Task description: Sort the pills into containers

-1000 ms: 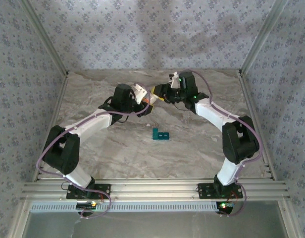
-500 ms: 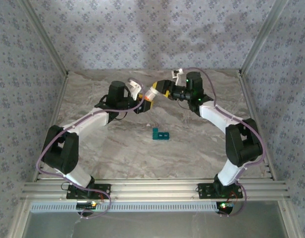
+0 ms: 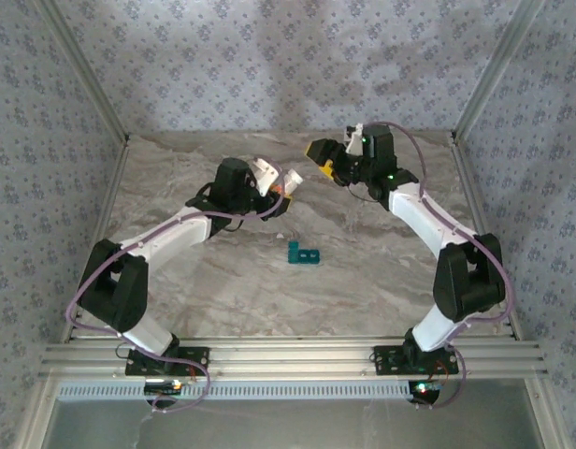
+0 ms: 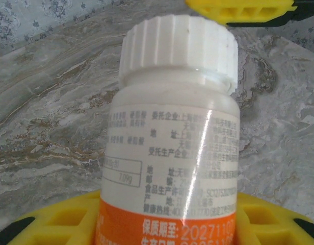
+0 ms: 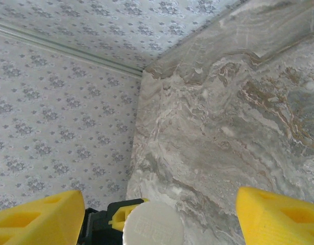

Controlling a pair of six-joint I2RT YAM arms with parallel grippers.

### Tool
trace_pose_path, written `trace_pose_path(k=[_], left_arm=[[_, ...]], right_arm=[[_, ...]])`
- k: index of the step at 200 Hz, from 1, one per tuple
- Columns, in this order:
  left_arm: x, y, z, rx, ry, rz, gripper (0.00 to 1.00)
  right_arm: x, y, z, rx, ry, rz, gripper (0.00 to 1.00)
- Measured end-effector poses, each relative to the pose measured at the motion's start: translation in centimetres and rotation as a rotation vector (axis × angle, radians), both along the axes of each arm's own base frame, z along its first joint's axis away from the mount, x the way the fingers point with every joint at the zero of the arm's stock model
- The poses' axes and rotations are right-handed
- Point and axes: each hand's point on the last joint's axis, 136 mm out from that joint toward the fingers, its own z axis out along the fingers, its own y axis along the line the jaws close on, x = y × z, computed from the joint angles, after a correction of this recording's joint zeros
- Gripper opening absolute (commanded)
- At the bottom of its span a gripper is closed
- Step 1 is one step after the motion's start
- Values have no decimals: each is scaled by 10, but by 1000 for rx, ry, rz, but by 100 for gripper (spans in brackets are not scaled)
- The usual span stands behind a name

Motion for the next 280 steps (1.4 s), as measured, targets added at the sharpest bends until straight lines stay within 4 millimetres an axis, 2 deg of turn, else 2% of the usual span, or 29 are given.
trace_pose_path(k=[35,91,111,141,167,200,244,256,280], left_arm=[[2,1,1,18,-16,5,0],[0,-5,5,24,-32,-4,0],[-1,-5,5,24,-32,-5,0],[-1,-5,5,24,-32,-5,0],[-2,-5,4,27,-25,-5,0],[-1,-3,4,6,-3,1,0],[-5,-3,15,-128,99,-43,0],[-6,-5,19,-158,115,-55,0],[-5,-6,25,-190,112,-64,0]], right_arm=[[-4,17,-14,-19,47,27,79],[-13,41,-22,-28,65,79,74],[-14,43,-23,-30,69,82,67],[-14,43,-23,-35,66,85,46],[-14,44,-22,-32,59,87,41],[-13,47,-21,-6,9,109,42],[-17,50,-6,50,-190,184,44],[-19,51,-1,58,-230,195,49],[-21,49,4,70,-264,205,70]])
